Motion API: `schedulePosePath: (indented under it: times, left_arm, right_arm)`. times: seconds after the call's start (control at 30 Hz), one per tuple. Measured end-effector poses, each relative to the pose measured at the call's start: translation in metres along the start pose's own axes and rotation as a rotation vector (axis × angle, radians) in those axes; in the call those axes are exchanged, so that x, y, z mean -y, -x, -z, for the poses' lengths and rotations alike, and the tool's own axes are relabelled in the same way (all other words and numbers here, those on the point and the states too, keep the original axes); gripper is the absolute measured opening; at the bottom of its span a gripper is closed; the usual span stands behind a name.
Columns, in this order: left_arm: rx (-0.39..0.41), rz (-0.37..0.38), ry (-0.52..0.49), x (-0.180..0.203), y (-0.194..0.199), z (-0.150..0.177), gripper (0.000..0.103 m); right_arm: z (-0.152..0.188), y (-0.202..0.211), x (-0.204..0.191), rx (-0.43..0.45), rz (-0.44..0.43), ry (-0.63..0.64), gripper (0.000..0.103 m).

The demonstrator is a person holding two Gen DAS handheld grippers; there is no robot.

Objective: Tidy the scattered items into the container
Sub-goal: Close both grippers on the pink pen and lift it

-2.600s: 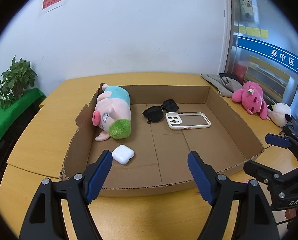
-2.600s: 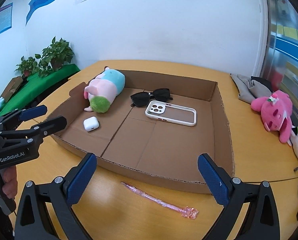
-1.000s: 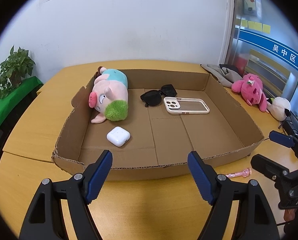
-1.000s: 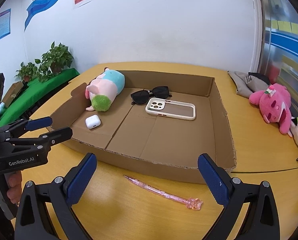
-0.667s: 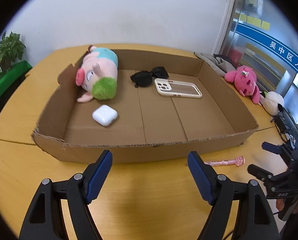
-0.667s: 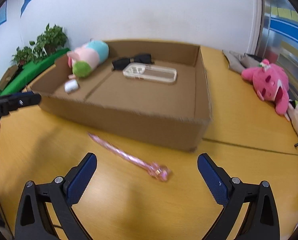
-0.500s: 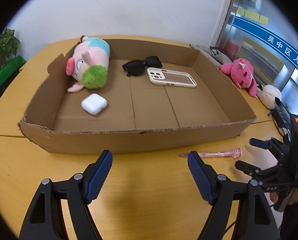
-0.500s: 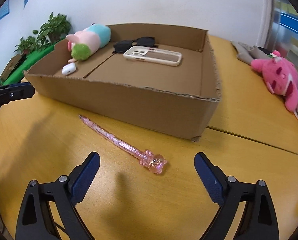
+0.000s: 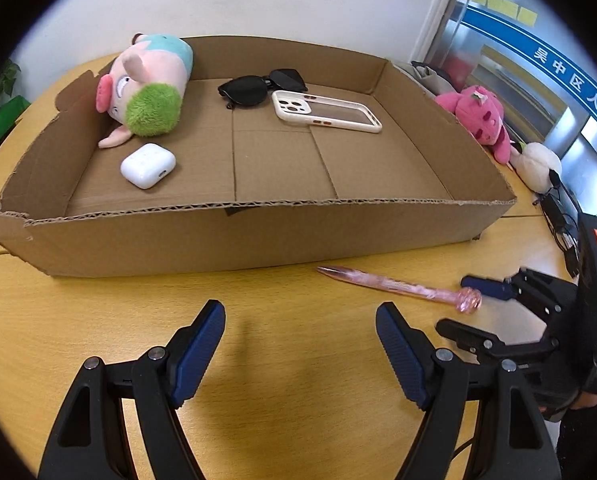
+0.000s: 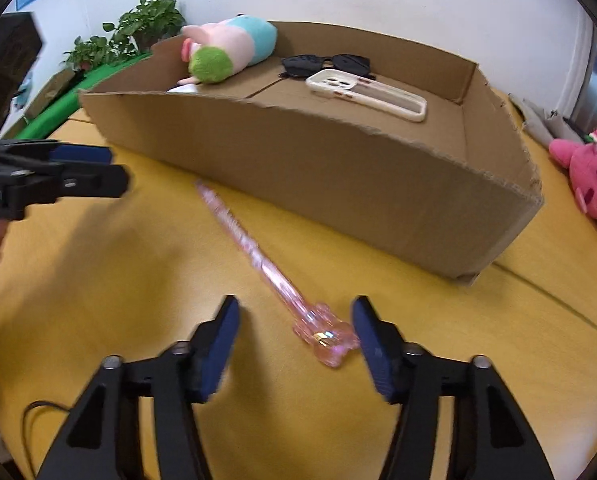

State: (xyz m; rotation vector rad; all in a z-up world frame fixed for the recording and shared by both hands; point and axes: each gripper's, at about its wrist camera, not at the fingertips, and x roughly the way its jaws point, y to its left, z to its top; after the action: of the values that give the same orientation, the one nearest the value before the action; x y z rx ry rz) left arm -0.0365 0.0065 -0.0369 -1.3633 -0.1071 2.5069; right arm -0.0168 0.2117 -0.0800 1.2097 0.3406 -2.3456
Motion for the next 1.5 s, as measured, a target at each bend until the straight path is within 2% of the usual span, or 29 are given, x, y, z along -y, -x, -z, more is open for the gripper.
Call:
schedulePosePath:
  times: [0.07, 0.17, 0.27, 0.47, 0.53, 0.57, 0.6, 0.7, 0.97, 1.13, 1.3, 1.5]
  left_arm:
    - [-0.017, 0.01, -0.003, 0.001, -0.003, 0.001, 0.078]
    - [-0.053, 0.038, 0.024, 0.002, -0.012, 0.005, 0.078]
    - [-0.107, 0.089, 0.079, 0.002, -0.023, 0.009, 0.077]
    - [-0.121, 0.161, 0.144, 0.008, -0.026, 0.008, 0.075]
    - [-0.131, 0.173, 0.154, 0.008, -0.027, 0.009, 0.055]
    - [-0.141, 0.183, 0.165, 0.007, -0.028, 0.009, 0.035]
    - [-0.149, 0.186, 0.177, 0.006, -0.029, 0.01, 0.025]
    - [-0.151, 0.166, 0.196, 0.001, -0.028, 0.012, 0.017]
    - [-0.093, 0.162, 0.214, -0.004, 0.001, 0.015, 0.011]
    - [-0.029, 0.156, 0.177, 0.003, 0.03, 0.004, 0.009]
    - [0.042, 0.148, 0.119, 0.008, 0.055, -0.022, 0.009]
    - [0.107, 0.147, 0.073, 0.003, 0.076, -0.071, 0.009]
  right_arm:
    - [0.005, 0.005, -0.009, -0.011, -0.001, -0.006, 0.04]
    - [0.013, 0.012, -0.023, -0.024, -0.005, -0.048, 0.03]
    - [0.021, 0.018, -0.036, -0.027, -0.025, -0.114, 0.029]
    - [0.034, 0.027, -0.057, -0.008, -0.144, -0.256, 0.029]
    - [0.037, 0.031, -0.064, 0.011, -0.182, -0.277, 0.026]
    - [0.038, 0.033, -0.068, 0.018, -0.204, -0.28, 0.024]
    - [0.038, 0.035, -0.073, 0.023, -0.223, -0.283, 0.024]
    - [0.038, 0.036, -0.083, 0.015, -0.226, -0.27, 0.025]
    - [0.036, 0.034, -0.101, -0.011, -0.262, -0.256, 0.024]
    - [0.028, 0.042, -0.111, 0.01, -0.277, -0.246, 0.024]
    - [0.005, 0.054, -0.113, 0.062, -0.278, -0.236, 0.024]
    - [-0.043, 0.066, -0.109, 0.139, -0.255, -0.197, 0.024]
